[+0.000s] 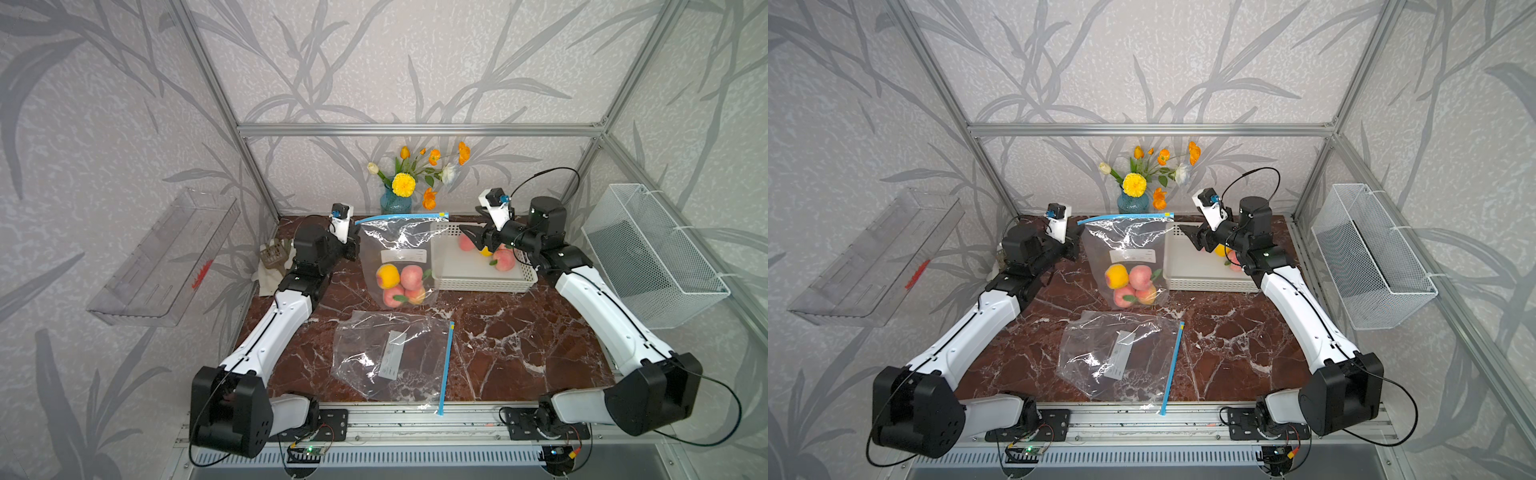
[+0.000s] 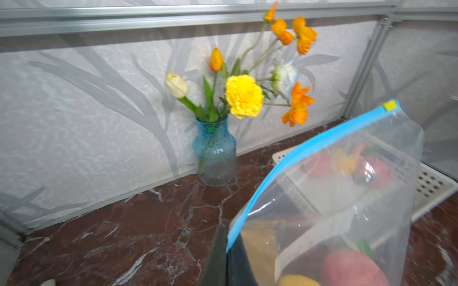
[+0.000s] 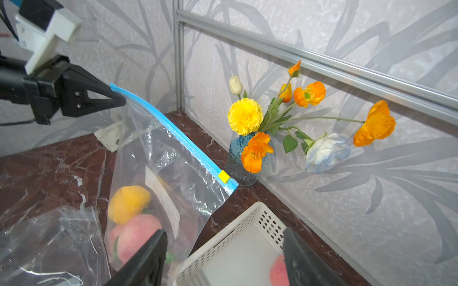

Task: Place the peach in a zip-top bag and seal the zipper
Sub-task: Zip the zipper on the zipper food storage bag, then place the zipper food storage bag at the center of the board.

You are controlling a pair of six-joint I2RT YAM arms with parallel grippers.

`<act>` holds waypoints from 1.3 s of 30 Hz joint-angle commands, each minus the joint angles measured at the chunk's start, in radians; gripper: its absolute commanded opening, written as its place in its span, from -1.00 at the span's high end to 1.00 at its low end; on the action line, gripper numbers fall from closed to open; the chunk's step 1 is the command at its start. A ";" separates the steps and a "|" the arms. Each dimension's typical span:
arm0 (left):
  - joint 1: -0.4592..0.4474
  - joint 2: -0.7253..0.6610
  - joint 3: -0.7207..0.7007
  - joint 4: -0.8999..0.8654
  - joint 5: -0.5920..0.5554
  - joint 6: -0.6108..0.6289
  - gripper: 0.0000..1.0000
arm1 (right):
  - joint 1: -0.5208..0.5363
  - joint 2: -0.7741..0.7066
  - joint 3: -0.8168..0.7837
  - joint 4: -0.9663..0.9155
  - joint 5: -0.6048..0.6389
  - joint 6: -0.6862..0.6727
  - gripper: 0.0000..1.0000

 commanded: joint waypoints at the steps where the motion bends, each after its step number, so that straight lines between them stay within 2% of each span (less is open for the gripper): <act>1: 0.003 0.032 0.053 0.121 -0.268 -0.073 1.00 | 0.003 -0.035 -0.044 0.092 0.030 0.159 -0.49; 5: 0.005 0.076 0.089 0.144 -0.498 -0.075 1.00 | 0.003 -0.061 -0.095 0.076 0.070 0.232 -0.49; 11: 0.042 0.133 0.132 0.126 -0.776 -0.047 1.00 | 0.007 -0.095 -0.190 0.069 0.067 0.344 -0.49; 14: 0.066 0.137 0.135 0.084 -0.823 -0.078 1.00 | 0.016 -0.104 -0.223 0.052 0.074 0.391 -0.49; 15: 0.071 0.133 0.134 0.069 -0.822 -0.088 0.87 | 0.020 -0.105 -0.228 0.042 0.077 0.404 -0.49; 17: 0.071 0.120 0.129 0.022 -0.838 -0.123 -0.42 | 0.034 -0.107 -0.235 -0.006 0.093 0.443 -0.50; 18: 0.071 0.112 0.126 -0.002 -0.844 -0.135 -0.79 | 0.040 -0.107 -0.236 -0.031 0.100 0.458 -0.50; 19: 0.071 0.100 0.122 -0.037 -0.844 -0.156 -0.98 | 0.051 -0.105 -0.234 -0.063 0.110 0.470 -0.50; 22: 0.071 0.054 0.110 -0.151 -0.805 -0.199 -0.99 | 0.094 -0.100 -0.218 -0.199 0.225 0.500 -0.51; 25: 0.071 -0.004 0.092 -0.287 -0.721 -0.268 -0.99 | 0.120 -0.096 -0.250 -0.254 0.249 0.566 -0.51; 28: 0.071 -0.068 0.076 -0.394 -0.598 -0.338 -0.99 | 0.142 -0.106 -0.308 -0.278 0.243 0.642 -0.51; 31: 0.068 -0.118 0.059 -0.469 -0.438 -0.357 -0.99 | 0.189 -0.140 -0.376 -0.293 0.254 0.728 -0.51; 39: 0.035 -0.141 0.004 -0.610 -0.234 -0.462 -0.99 | 0.348 -0.168 -0.565 -0.284 0.355 1.016 -0.48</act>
